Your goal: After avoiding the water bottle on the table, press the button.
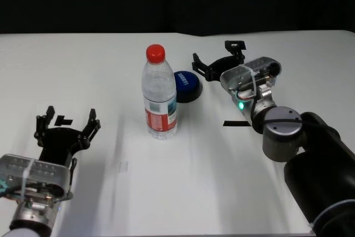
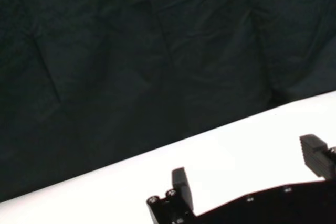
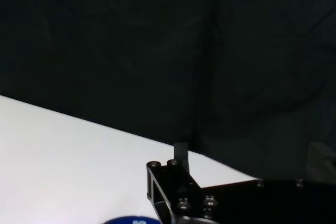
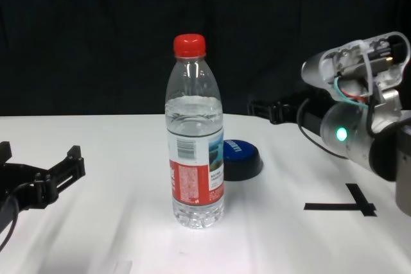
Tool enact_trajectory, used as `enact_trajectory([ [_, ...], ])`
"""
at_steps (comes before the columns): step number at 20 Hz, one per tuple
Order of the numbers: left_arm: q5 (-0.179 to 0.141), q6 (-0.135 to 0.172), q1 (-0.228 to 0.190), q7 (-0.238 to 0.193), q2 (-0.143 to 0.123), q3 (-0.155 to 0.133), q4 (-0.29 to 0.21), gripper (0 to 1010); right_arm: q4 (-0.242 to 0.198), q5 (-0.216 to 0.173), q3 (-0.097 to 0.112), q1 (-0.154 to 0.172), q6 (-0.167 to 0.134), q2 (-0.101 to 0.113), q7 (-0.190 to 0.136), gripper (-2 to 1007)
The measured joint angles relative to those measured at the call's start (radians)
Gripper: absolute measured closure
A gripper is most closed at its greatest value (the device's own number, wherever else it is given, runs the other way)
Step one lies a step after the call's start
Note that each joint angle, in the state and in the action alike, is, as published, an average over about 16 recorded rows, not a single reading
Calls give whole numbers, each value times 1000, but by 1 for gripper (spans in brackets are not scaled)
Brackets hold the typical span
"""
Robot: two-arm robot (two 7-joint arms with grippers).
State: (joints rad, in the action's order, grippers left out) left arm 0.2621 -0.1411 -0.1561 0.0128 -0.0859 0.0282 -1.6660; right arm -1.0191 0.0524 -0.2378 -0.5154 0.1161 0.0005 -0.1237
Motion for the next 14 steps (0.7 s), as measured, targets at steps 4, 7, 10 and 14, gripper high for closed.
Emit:
enact_trajectory([
  [4,0,0,0,0,0,0,0,7,-52,-8,8,34,-4,6,2,2],
  [7,0,0,0,0,0,0,0,7,-90,-14,13,59,-9,9,4,2],
  [10,0,0,0,0,0,0,0,7,-127,-19,19,85,-16,12,7,2],
  [14,0,0,0,0,0,0,0,7,-175,-25,26,120,-29,17,10,2],
])
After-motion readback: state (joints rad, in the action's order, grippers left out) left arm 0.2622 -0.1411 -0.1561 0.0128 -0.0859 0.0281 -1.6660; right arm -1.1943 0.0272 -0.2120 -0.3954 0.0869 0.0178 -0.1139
